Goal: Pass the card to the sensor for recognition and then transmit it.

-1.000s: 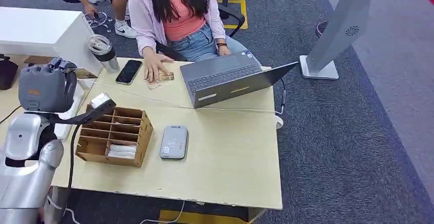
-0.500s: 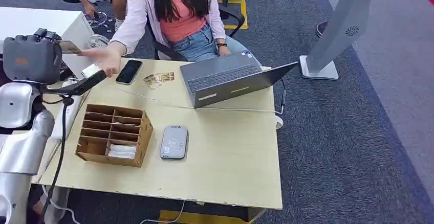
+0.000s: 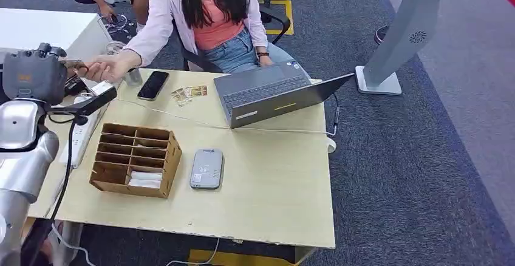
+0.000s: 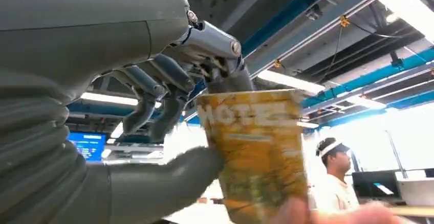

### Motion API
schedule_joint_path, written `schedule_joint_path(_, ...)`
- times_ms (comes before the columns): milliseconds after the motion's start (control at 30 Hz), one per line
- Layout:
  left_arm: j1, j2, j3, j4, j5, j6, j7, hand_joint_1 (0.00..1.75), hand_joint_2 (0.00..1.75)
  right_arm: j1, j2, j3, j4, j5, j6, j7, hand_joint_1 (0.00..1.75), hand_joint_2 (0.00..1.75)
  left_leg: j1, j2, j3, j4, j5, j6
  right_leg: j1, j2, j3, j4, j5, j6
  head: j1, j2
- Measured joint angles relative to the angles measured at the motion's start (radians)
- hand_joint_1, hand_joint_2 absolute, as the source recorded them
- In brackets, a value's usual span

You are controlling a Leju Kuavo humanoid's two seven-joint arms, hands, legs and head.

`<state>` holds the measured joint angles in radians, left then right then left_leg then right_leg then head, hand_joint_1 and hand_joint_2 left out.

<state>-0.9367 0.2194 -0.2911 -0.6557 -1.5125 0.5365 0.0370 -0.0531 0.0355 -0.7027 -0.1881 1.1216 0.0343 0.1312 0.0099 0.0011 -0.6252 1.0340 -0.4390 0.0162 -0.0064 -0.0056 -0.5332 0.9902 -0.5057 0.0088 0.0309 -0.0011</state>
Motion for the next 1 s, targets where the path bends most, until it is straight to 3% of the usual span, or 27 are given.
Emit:
schedule_joint_path(100, 0.019, 0.004, 0.022, 0.005, 0.011, 0.068, -0.019, 0.00, 1.75, 0.000, 0.002, -0.007, 0.000, 0.008, -0.003, 0.000, 0.00, 1.75, 0.000, 0.000, 0.000, 0.000, 0.000, 0.000, 0.000, 0.000, 0.000, 0.000, 0.000, 0.000, 0.000, 0.000)
schedule_joint_path(233, 0.078, 0.008, 0.049, -0.048, 0.068, 0.108, -0.093, 0.00, 1.75, 0.000, 0.002, -0.014, 0.000, 0.011, -0.007, 0.000, 0.00, 1.75, 0.000, 0.000, 0.000, 0.000, 0.000, 0.000, 0.000, 0.000, 0.000, 0.000, 0.000, 0.000, 0.000, 0.000)
schedule_joint_path(300, 0.124, 0.008, 0.059, -0.113, 0.094, 0.111, -0.122, 0.00, 1.75, 0.000, 0.002, -0.021, 0.000, 0.011, -0.011, 0.002, 0.00, 1.75, 0.000, 0.000, 0.000, 0.000, 0.000, 0.000, 0.000, 0.000, 0.000, 0.000, 0.000, 0.000, 0.000, 0.000)
schedule_joint_path(467, 0.186, 0.010, 0.075, -0.209, 0.111, 0.109, -0.128, 0.00, 1.75, 0.000, 0.002, -0.033, 0.000, 0.012, -0.015, 0.002, 0.00, 1.75, 0.000, 0.000, 0.000, 0.000, 0.000, 0.000, 0.000, 0.000, -0.001, 0.000, 0.000, 0.000, 0.000, 0.000)
schedule_joint_path(867, 0.217, 0.010, 0.092, -0.268, 0.120, 0.110, -0.132, 0.00, 1.75, 0.000, 0.002, -0.037, 0.000, 0.012, -0.016, 0.002, 0.00, 1.75, 0.000, 0.000, 0.000, 0.000, 0.000, 0.000, 0.000, 0.000, 0.000, 0.000, 0.000, 0.000, 0.000, 0.000)
schedule_joint_path(933, 0.236, 0.011, 0.094, -0.295, 0.167, 0.116, -0.166, 0.00, 1.75, 0.000, 0.002, -0.038, 0.000, 0.012, -0.020, 0.003, 0.00, 1.75, 0.000, 0.000, 0.000, 0.000, 0.000, 0.000, 0.000, 0.000, 0.000, 0.000, 0.000, 0.000, 0.000, 0.000)
schedule_joint_path(1000, 0.298, 0.016, 0.104, -0.383, 0.265, 0.126, -0.217, 0.00, 1.75, 0.001, 0.002, -0.041, 0.000, 0.010, -0.028, 0.012, 0.00, 1.75, -0.001, 0.002, 0.000, 0.000, -0.001, 0.000, 0.000, 0.003, 0.001, 0.000, 0.000, 0.000, 0.000, 0.000)
